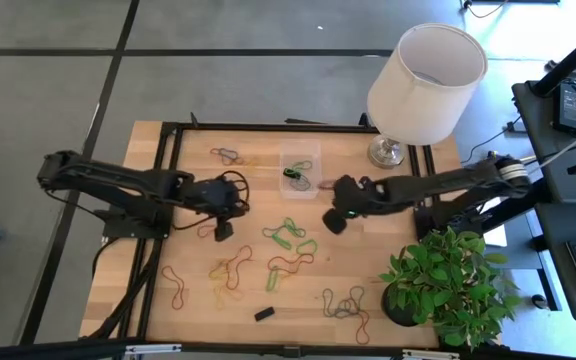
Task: Pick and place rubber bands into bin
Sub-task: Put the yellow rubber band into the transparent bin
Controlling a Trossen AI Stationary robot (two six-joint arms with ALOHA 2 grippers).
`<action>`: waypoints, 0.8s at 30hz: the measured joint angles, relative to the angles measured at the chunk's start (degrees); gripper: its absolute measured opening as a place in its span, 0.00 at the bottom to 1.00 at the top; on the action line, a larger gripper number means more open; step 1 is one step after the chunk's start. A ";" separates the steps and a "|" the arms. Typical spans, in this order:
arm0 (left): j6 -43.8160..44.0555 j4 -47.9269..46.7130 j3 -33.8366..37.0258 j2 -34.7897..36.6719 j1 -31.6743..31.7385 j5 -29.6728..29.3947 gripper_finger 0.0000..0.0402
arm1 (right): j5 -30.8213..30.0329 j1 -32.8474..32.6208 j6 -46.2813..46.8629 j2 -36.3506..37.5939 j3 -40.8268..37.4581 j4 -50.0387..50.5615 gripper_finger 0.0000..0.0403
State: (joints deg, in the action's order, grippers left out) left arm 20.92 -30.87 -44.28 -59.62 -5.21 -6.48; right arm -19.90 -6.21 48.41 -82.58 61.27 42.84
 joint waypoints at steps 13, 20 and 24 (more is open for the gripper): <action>-8.76 -3.93 5.87 13.88 0.17 -1.16 0.00 | 10.86 3.38 19.11 -12.51 -0.35 9.77 0.25; -13.85 -4.52 6.66 16.09 1.57 -1.42 0.00 | 10.67 4.00 20.77 -14.54 -2.73 7.61 0.35; -16.42 -4.98 6.68 16.13 3.14 -1.38 0.01 | 10.85 4.28 23.90 -15.35 -5.09 3.24 0.34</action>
State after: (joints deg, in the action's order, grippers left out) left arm 4.51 -35.85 -37.60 -43.48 -2.07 -7.86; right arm -9.04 -1.93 72.31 -97.92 56.18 46.08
